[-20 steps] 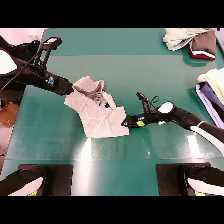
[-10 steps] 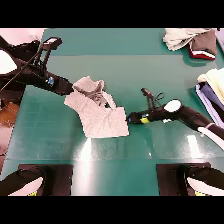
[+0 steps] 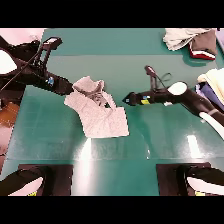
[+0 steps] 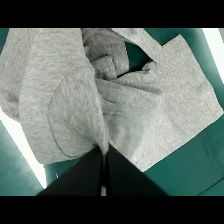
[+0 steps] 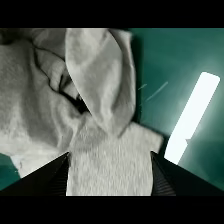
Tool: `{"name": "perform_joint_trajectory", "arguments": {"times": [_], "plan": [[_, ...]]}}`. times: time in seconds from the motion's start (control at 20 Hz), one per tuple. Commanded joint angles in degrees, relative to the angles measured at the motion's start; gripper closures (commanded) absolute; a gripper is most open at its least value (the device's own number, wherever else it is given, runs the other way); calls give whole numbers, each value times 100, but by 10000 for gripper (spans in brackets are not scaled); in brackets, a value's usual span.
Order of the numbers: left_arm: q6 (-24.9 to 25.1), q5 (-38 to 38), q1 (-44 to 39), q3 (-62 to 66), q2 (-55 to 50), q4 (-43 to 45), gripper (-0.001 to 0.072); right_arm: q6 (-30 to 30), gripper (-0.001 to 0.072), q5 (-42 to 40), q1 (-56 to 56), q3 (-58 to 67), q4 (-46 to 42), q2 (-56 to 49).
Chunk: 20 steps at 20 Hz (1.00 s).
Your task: Fold the shirts.
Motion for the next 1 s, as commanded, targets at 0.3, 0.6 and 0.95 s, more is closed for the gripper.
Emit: {"name": "perform_joint_trajectory", "arguments": {"times": [0.3,0.6,0.95], "plan": [[-2,-4,0,7,4,2,686,155,133,343,951,2033,-238,-2238],[-2,-149,0,7,4,2,686,629,577,330,817,2315,-247,-2564],[9,-186,2,87,24,120,686,638,702,540,625,2315,-1016,-1878]]}}
